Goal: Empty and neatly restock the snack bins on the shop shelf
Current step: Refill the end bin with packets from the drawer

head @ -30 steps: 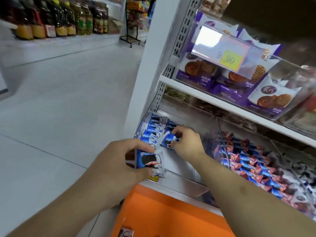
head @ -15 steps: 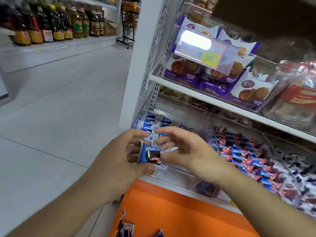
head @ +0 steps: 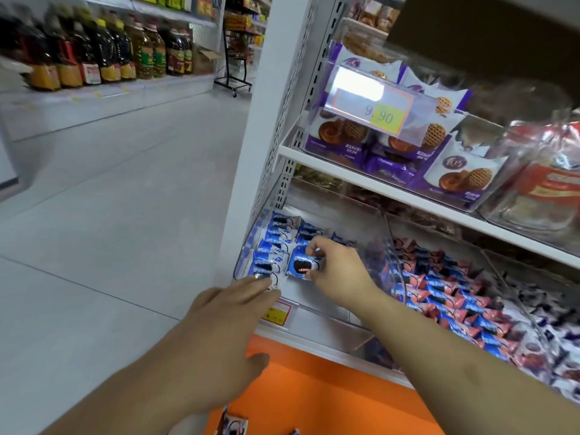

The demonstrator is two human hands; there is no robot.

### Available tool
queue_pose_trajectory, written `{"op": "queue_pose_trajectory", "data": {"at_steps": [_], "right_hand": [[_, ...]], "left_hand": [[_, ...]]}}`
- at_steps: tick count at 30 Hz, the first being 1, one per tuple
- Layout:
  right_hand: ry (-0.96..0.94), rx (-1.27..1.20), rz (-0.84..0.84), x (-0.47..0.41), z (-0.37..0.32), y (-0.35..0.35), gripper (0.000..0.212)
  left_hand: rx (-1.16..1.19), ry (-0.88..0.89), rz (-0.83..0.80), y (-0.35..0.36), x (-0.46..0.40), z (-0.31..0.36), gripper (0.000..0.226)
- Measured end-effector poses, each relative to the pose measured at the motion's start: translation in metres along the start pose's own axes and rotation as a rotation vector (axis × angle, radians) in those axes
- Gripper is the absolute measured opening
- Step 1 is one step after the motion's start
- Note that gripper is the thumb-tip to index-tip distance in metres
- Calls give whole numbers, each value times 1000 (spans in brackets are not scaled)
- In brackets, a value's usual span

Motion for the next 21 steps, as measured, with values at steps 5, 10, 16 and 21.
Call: {"op": "queue_pose_trajectory", "data": {"at_steps": [5,10,16,21], "right_hand": [[12,150,68,-27,14,22,34],[14,237,90,-31,16,22,30],[40,246,39,-26,14,18,34],[-22,75,92,6,2,-4,51]], "left_hand": [[-46,12,-54,2,-1,-7,91],[-77,23,-61,4,-3,-8,90],[-78,32,-68,4,-1,-2,86],[30,75,-41,-6,7,6,70]]}}
Point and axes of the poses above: each hand's wrist, its own x-axis away from the middle knuckle, its own y-axis out of the palm, z = x × y, the point moved 4 cm from there along -x, towards the middle knuckle, and after that the axes turned 13 degrees about -z, right-handed, at the moved point
